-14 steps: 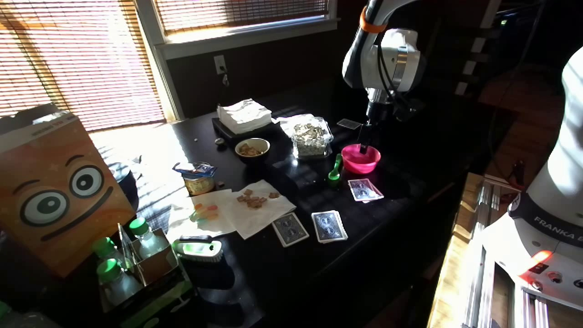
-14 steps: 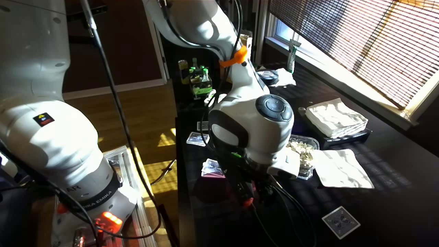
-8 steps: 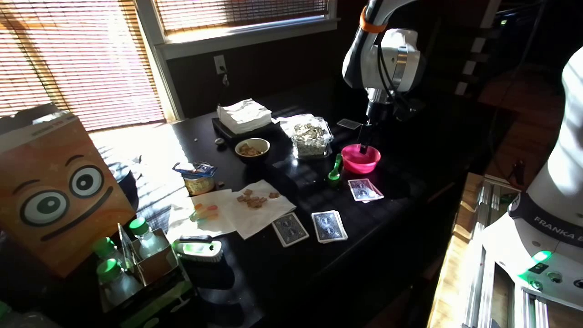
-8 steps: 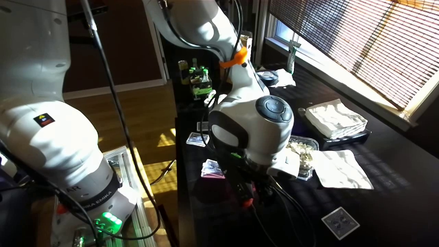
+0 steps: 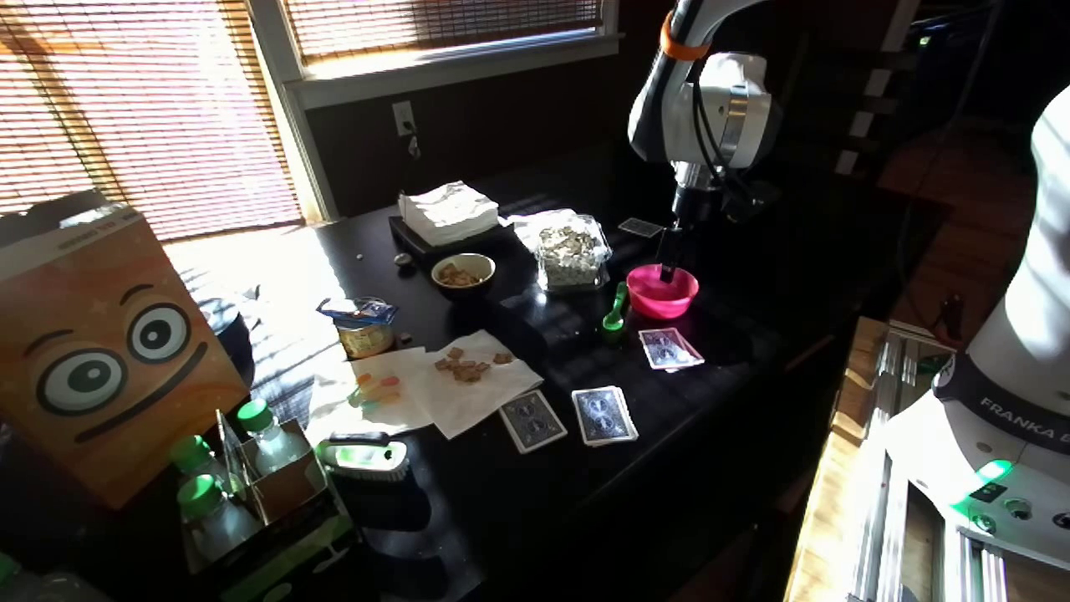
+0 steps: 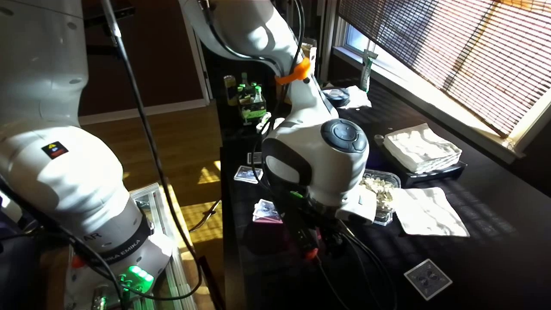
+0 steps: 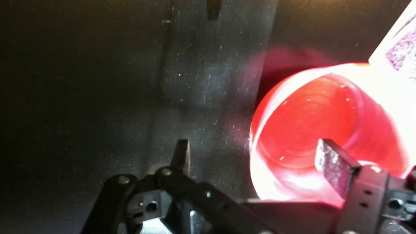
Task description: Empty the contents of the pink bowl into the clear container
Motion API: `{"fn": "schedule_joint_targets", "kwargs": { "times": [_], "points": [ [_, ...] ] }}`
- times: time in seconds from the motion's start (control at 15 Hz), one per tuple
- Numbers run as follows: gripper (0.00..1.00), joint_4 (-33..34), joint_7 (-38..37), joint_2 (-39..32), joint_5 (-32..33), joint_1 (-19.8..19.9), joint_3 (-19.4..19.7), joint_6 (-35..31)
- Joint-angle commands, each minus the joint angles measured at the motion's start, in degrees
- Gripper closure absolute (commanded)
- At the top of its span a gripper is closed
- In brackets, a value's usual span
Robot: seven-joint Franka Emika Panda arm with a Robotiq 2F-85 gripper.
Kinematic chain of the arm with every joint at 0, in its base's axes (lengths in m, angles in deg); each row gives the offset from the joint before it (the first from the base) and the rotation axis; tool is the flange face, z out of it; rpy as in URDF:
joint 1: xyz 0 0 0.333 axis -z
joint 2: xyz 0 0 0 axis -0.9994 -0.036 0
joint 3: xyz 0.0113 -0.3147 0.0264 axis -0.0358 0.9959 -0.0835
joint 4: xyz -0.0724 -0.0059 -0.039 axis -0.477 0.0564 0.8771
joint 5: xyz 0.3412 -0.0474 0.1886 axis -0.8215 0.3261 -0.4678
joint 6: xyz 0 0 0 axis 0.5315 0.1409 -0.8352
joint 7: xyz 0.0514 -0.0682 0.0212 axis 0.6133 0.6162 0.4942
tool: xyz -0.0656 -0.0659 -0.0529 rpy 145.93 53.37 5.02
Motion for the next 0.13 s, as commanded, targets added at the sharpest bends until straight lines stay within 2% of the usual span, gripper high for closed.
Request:
{"fn": "schedule_joint_targets", "kwargs": {
  "times": [0.0, 0.07],
  "points": [
    [0.00, -1.12, -5.78, 4.79, 8.79, 10.32, -9.55, -4.43],
    [0.00, -1.12, -5.78, 4.79, 8.79, 10.32, -9.55, -4.43]
  ]
}}
